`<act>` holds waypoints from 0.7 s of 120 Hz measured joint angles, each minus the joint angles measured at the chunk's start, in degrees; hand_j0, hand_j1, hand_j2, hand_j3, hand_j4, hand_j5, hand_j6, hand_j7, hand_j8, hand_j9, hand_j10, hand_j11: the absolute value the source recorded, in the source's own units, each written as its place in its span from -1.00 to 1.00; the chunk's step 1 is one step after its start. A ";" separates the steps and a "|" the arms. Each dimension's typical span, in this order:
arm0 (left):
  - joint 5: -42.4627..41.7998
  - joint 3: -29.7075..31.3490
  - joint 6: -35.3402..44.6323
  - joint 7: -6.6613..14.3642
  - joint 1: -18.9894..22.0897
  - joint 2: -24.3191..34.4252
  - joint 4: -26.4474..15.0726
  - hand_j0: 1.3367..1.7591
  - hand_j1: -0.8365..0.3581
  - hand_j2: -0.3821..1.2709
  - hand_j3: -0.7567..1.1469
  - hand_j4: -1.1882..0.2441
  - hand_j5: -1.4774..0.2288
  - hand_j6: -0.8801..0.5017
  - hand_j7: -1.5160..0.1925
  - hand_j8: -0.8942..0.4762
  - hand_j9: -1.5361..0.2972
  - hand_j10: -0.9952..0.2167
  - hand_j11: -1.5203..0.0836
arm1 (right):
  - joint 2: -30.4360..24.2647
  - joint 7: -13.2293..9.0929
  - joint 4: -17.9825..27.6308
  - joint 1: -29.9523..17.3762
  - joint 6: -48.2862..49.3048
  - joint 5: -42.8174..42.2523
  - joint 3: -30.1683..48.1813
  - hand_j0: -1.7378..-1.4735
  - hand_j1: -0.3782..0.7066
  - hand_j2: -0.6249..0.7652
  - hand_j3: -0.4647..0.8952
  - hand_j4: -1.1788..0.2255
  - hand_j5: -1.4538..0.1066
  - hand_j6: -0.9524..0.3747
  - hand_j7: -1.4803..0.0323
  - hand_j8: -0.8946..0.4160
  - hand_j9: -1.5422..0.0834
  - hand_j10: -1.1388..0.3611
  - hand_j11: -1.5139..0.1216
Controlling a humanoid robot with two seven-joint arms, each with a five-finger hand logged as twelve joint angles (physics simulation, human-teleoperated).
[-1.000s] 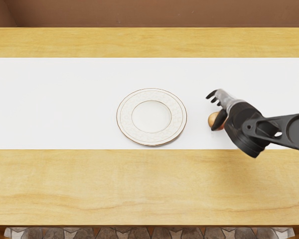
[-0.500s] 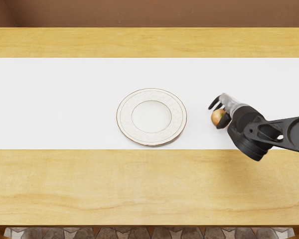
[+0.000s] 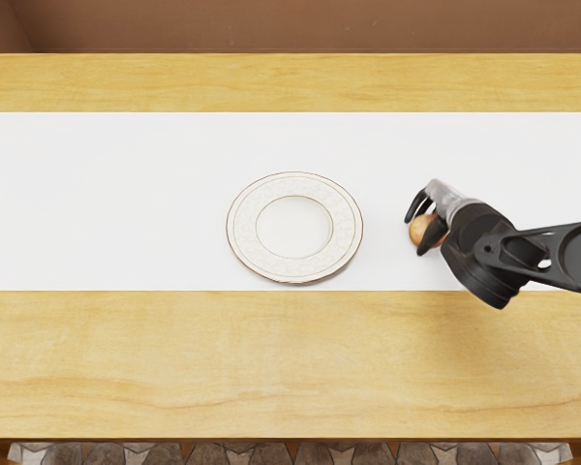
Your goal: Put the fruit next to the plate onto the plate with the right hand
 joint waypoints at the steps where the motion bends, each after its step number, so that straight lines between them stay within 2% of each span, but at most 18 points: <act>1: 0.00 0.00 0.00 0.00 0.00 0.00 0.00 0.52 0.96 -0.54 -0.21 0.64 0.72 0.26 0.76 0.29 0.66 0.62 0.88 | 0.00 0.00 0.01 0.01 0.00 -0.01 0.01 -0.32 0.17 0.32 -0.32 -0.47 -0.59 -0.19 -0.48 -0.06 -0.49 -0.05 -0.54; 18: 0.00 -0.02 0.00 0.00 0.00 0.00 0.00 0.52 0.96 -0.53 -0.21 0.64 0.72 0.26 0.76 0.29 0.66 0.62 0.88 | -0.15 0.04 0.05 0.03 0.13 0.32 1.11 -0.33 0.13 0.27 -0.31 -0.47 -0.67 -0.21 -0.51 -0.02 -0.52 -0.03 -0.58; 54: 0.00 -0.01 0.00 0.00 0.00 0.00 0.00 0.52 0.96 -0.53 -0.21 0.64 0.72 0.26 0.76 0.29 0.66 0.62 0.88 | -1.17 0.05 1.87 1.32 0.25 0.55 8.87 -0.35 0.10 0.23 -0.31 -0.46 -0.78 -0.20 -0.54 -0.01 -0.55 -0.01 -0.64; 84: 0.00 -0.02 0.00 0.00 0.00 0.00 0.00 0.52 0.96 -0.53 -0.21 0.64 0.71 0.26 0.76 0.29 0.66 0.62 0.88 | 1.49 0.06 3.85 4.16 0.28 0.46 11.56 -0.36 0.11 0.22 -0.31 -0.45 -0.81 -0.18 -0.54 0.01 -0.56 0.00 -0.65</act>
